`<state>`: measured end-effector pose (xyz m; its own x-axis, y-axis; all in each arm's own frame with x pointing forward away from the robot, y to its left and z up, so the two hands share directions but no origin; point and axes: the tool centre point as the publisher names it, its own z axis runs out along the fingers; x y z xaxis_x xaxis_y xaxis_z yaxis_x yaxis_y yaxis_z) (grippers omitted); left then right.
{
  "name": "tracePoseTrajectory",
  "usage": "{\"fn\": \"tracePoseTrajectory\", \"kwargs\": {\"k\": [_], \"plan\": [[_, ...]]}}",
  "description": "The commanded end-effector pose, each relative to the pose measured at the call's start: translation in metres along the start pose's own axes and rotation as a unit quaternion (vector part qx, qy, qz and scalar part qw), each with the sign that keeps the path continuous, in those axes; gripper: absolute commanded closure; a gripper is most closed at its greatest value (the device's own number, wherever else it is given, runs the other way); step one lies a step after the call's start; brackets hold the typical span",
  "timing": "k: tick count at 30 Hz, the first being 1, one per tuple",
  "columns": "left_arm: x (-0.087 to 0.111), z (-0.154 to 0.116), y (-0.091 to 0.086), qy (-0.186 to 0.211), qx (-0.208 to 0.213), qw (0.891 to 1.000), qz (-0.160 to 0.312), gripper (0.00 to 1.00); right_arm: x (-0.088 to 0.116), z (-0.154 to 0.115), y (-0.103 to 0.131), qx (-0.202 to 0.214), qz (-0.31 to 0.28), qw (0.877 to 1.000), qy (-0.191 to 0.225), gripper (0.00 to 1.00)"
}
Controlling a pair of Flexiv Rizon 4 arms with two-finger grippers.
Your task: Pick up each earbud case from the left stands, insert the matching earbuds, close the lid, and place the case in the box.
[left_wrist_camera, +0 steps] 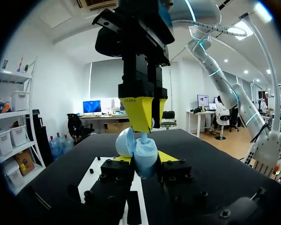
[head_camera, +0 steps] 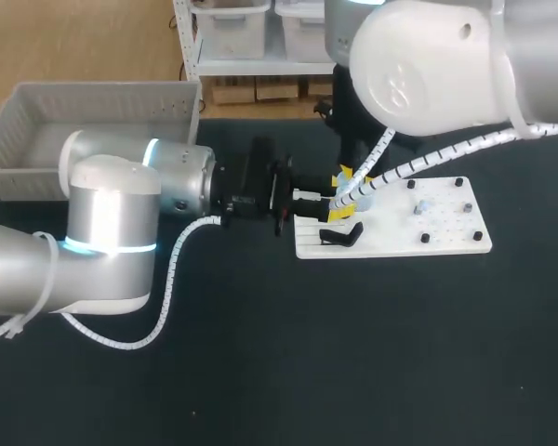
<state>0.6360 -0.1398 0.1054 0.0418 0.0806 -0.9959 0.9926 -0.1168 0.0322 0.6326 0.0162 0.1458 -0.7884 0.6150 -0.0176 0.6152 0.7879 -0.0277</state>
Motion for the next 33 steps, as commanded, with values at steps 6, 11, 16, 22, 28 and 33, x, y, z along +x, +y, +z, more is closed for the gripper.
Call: {"fn": "tracePoseTrajectory", "kwargs": {"k": [6, 11, 16, 22, 28, 33], "plan": [[0.001, 0.000, -0.003, -0.001, -0.005, 1.000, 0.002, 1.00, -0.003, 0.003, -0.002, 0.003, 0.003, 1.000, -0.003, 1.00], [0.001, 0.000, -0.003, -0.001, -0.005, 1.000, 0.002, 1.00, -0.003, 0.005, -0.001, 0.006, 0.003, 1.000, -0.006, 1.00], [0.001, 0.000, -0.003, -0.001, -0.005, 1.000, 0.002, 1.00, -0.005, 0.008, -0.001, 0.005, 0.003, 1.000, -0.009, 0.85], [0.001, 0.000, -0.003, -0.001, -0.005, 1.000, 0.002, 1.00, 0.000, 0.001, -0.006, -0.010, -0.002, 1.000, -0.015, 0.13], [0.001, 0.000, -0.003, -0.001, -0.005, 1.000, 0.002, 1.00, 0.018, -0.018, -0.028, -0.046, -0.037, 0.998, -0.032, 0.19], [0.001, 0.000, -0.003, -0.001, -0.005, 1.000, 0.002, 1.00, 0.016, -0.026, -0.051, -0.111, -0.115, 0.982, -0.099, 0.40]]}}
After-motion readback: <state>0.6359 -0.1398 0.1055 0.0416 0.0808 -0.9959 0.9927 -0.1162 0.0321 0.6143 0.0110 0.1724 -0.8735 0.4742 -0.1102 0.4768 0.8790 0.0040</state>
